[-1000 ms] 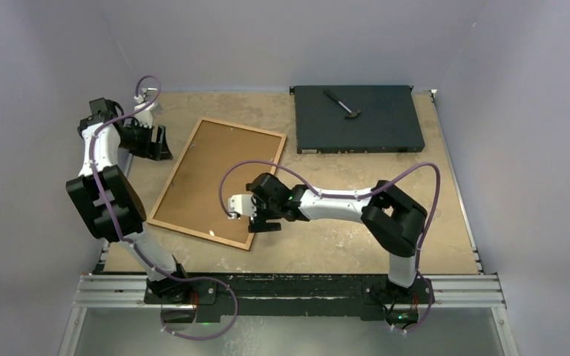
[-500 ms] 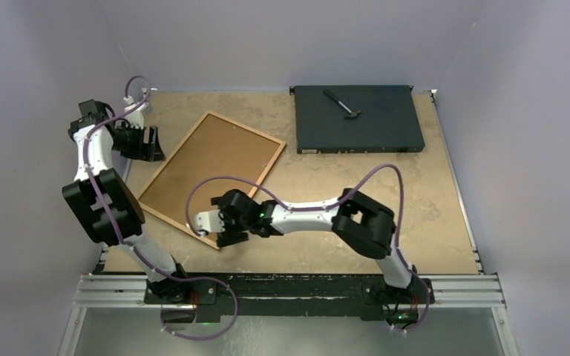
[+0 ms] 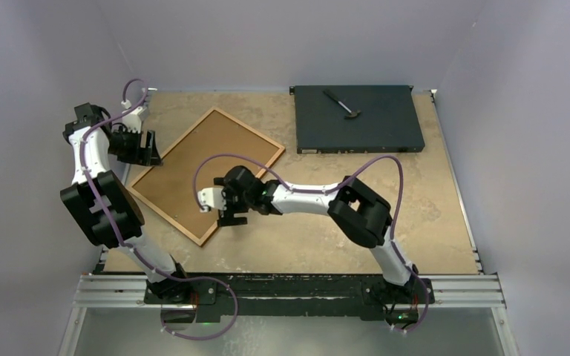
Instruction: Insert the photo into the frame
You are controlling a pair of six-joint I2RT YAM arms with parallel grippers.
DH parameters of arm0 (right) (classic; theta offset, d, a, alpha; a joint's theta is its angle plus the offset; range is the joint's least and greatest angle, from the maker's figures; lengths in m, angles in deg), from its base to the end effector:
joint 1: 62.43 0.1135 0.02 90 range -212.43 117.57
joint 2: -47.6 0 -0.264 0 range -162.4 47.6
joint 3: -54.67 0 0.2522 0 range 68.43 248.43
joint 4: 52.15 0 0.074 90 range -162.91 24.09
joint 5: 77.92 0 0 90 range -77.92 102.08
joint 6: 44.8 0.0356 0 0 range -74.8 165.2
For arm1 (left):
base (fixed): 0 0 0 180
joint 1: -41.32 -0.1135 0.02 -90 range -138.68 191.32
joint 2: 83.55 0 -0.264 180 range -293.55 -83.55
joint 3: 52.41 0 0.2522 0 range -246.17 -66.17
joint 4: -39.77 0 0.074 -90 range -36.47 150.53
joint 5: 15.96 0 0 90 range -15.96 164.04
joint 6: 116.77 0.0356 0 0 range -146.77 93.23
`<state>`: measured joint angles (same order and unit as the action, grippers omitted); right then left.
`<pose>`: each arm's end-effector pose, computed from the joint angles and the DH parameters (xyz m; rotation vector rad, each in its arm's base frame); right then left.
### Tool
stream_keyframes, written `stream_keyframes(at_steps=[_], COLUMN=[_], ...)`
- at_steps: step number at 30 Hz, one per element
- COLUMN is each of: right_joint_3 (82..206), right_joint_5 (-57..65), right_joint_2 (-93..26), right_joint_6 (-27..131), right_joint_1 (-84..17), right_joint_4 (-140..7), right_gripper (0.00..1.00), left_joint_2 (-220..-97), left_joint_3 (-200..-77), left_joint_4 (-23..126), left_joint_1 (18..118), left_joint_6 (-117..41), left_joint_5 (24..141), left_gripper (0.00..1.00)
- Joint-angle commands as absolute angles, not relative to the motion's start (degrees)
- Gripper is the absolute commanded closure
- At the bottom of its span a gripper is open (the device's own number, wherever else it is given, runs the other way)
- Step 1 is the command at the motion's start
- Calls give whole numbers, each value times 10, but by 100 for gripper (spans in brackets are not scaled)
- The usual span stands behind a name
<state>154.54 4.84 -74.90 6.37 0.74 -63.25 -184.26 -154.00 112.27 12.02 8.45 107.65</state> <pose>0.2151 0.4353 0.1784 -1.7388 1.3132 0.3802 0.3183 0.1560 0.2784 0.2543 2.5220 -0.4280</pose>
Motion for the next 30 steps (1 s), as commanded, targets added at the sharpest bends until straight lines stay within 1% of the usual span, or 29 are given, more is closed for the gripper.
stream_keyframes(at_steps=[1,5,13,19,20,22,24,25,28,30], right_joint_3=[1562,1571,1595,1586,1586,1588,1589,1590,1582,1568], right_joint_5=[19,38,32,29,29,29,28,29,43,60], right_joint_2=[-733,-748,-771,-774,-774,-775,-777,-777,-772,-763], right_joint_6=[35,26,24,30,32,39,46,47,57,79], right_joint_1=[-17,-25,-29,-29,-30,-29,-29,-29,-30,-29], right_joint_4=[-669,-662,-687,-693,-694,-698,-700,-702,-693,-672], right_gripper=[1,4,26,33,37,47,61,66,70,71], left_joint_2=[-1818,-1816,-1817,-1814,-1814,-1812,-1811,-1810,-1808,-1806], left_joint_3=[-1535,-1540,-1537,-1527,-1526,-1525,-1525,-1525,-1522,-1520], left_joint_4=[1134,1138,1136,1135,1135,1135,1136,1136,1136,1134], left_joint_1=[115,114,114,114,115,114,114,114,114,114], left_joint_6=[100,100,98,99,100,101,100,99,99,100], left_joint_5=[1078,1074,1068,1065,1064,1063,1065,1065,1069,1069], left_gripper=[30,30,32,33,34,34,34,34,35,35])
